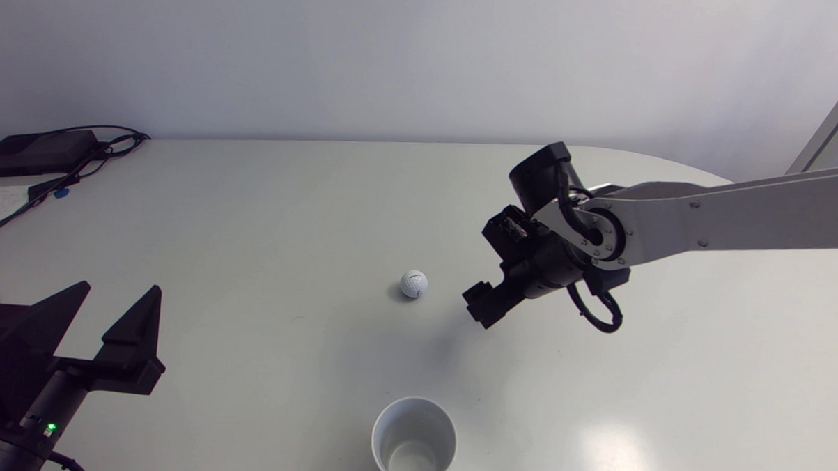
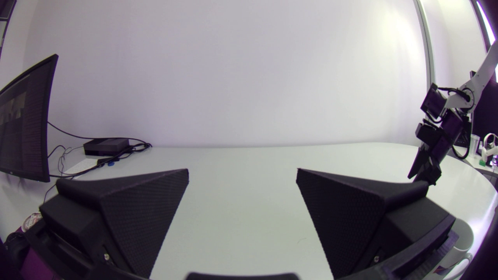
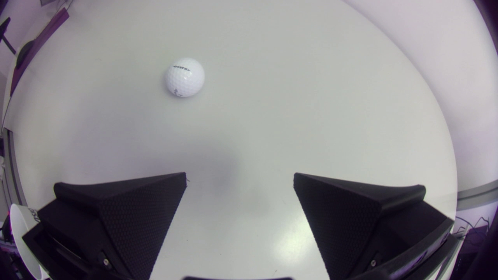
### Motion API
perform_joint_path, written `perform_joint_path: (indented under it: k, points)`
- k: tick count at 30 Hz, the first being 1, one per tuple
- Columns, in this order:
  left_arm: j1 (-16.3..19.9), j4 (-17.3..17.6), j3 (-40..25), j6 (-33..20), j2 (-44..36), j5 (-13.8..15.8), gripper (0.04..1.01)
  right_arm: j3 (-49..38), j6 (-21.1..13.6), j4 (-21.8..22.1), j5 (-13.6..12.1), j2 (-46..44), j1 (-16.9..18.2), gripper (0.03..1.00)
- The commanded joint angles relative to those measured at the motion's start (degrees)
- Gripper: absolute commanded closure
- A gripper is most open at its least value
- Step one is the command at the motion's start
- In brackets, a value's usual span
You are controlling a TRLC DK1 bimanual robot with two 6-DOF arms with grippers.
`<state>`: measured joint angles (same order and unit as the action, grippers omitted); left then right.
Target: Pick up the white golf ball from the table and place it into the cup.
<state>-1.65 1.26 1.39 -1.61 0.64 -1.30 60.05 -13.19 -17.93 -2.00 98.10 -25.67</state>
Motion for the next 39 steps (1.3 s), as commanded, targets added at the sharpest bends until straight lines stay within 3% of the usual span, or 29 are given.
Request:
perform_joint_path:
  k: [1,5,8,17,39]
  points:
    - [-0.55,0.06,-1.12,1.34,0.76,0.16,0.052,3.58,-2.01,-1.31,-3.01,2.62,0.18,0.069]
    - [-0.9,0.06,-1.12,1.34,1.03,0.16,0.052,7.45,-2.01,-3.16,-12.06,5.17,1.5,0.07]
    - [-0.99,0.06,-1.12,1.34,1.11,0.16,0.052,10.44,-2.1,-4.57,-13.38,7.72,0.97,0.07]
    - [-1.16,0.15,-1.12,1.34,1.2,0.16,0.052,19.49,-2.81,-6.15,-12.94,17.03,-3.16,0.07]
    - [-1.43,0.15,-1.12,1.34,1.29,0.16,0.052,28.98,-4.04,-7.38,-8.63,27.58,-5.79,0.07]
